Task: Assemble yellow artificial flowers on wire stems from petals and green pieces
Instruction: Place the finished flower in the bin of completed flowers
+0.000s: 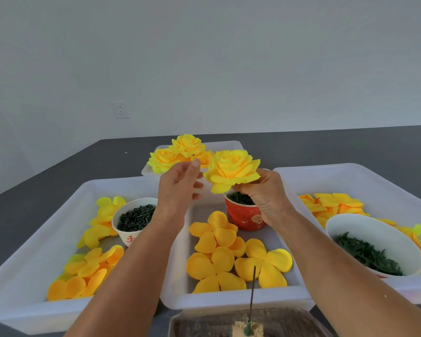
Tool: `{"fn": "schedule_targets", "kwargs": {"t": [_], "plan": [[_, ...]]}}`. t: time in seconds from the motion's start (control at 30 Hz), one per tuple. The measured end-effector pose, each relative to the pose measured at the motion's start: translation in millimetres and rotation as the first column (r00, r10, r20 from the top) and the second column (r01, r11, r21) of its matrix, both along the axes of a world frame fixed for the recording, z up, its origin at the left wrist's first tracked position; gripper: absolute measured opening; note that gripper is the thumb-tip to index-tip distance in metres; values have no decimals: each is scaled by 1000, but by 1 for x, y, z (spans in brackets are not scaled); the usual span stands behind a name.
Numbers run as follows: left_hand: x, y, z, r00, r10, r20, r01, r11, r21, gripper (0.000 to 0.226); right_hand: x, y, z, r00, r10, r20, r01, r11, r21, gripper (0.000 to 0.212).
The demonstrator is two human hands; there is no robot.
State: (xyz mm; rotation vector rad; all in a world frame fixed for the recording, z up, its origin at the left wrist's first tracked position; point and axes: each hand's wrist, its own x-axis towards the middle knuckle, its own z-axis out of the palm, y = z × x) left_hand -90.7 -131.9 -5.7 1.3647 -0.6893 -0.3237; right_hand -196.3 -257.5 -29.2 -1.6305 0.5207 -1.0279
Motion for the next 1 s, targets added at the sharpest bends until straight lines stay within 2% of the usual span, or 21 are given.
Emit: {"fn": "schedule_targets", "kwargs": {"t": [0.07, 0.13, 0.23, 0.33, 0.4, 0.47, 0.53, 0.6, 0.67, 0.77, 0.87, 1.0], "plan": [[-1, 0, 2, 986, -56, -160, 81, 985, 155, 41, 0, 1, 0, 1000, -13, -25, 12, 998, -58, 27], [-1, 0, 3, 973, -127, -191, 168, 962, 214, 42, 1, 1, -1, 997, -39, -61, 31, 991, -129, 27], [-1, 1, 2, 967, -175, -185, 195, 976, 99, 20, 2, 1, -2, 996, -54, -71, 41, 984, -172, 12], [2, 2, 2, 976, -139, -167, 146, 989, 29, 10, 2, 0, -2, 997, -12, -73, -1, 984, -176, 16], [3, 3, 2, 982, -112, -150, 116, 993, 22, 10, 2, 1, -2, 998, 24, -63, -34, 986, -165, 20], [3, 3, 1, 993, -71, -93, 73, 997, 23, 13, 2, 1, -2, 997, 30, -71, -43, 983, -177, 19], [2, 2, 0, 1000, -10, 16, 9, 999, 37, 16, 3, -1, -5, 996, -20, -89, 0, 977, -214, 30], [2, 1, -1, 994, 37, 98, -40, 999, 31, 17, 5, -2, -6, 994, -51, -96, 26, 971, -239, 22], [2, 1, -1, 991, 58, 117, -58, 998, -1, 16, 6, -2, -7, 995, -58, -82, 36, 968, -248, 10], [0, 2, 1, 991, 60, 116, -49, 994, -93, 17, 6, -1, -7, 993, -83, -79, 55, 951, -304, 10], [-3, 4, 3, 974, 66, 215, -34, 988, -151, 17, 4, 0, -5, 987, -119, -107, 77, 938, -338, 13], [-8, 3, 3, 942, 1, 337, 40, 993, -113, 18, 2, 2, -4, 983, -137, -119, 89, 935, -342, 15]]}}
